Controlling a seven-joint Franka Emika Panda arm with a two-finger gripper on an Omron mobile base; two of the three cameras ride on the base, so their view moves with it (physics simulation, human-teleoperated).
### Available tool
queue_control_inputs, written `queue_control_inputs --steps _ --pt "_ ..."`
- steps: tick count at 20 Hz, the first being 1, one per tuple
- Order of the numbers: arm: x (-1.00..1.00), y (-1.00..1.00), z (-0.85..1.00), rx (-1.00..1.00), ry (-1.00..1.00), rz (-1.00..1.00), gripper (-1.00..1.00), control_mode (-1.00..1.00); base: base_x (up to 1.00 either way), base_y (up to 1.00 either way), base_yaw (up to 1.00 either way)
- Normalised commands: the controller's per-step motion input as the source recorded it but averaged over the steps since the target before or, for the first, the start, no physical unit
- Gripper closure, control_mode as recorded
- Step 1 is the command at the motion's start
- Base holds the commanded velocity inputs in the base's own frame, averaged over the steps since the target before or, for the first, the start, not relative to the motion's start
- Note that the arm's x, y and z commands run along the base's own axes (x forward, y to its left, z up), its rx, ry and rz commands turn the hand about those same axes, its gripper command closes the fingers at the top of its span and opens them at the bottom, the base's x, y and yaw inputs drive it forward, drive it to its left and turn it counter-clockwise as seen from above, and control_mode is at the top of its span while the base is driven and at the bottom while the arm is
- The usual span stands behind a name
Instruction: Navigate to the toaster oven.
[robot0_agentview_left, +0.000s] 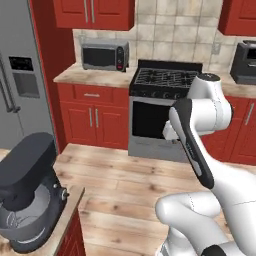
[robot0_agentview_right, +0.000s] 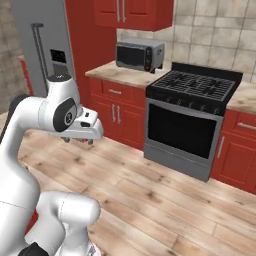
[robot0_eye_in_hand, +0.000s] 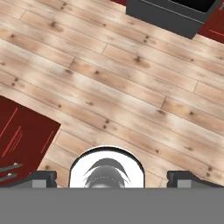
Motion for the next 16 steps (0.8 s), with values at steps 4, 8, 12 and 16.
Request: queue_control_inputs --steps 4,8,12,16 --pt "0.00 0.00 0.00 0.00 0.00 0.00 -1.00 1.00 1.00 -0.08 -0.15" --pt "0.00 0.00 0.00 0.00 0.00 0.00 -1.00 1.00 1.00 -0.06 -0.11" --pt "0.00 0.00 0.00 0.00 0.00 0.00 -1.00 1.00 1.00 -0.01 -0.12" --pt "0.00 0.00 0.00 0.00 0.00 0.00 -1.00 1.00 1.00 0.00 -0.15"
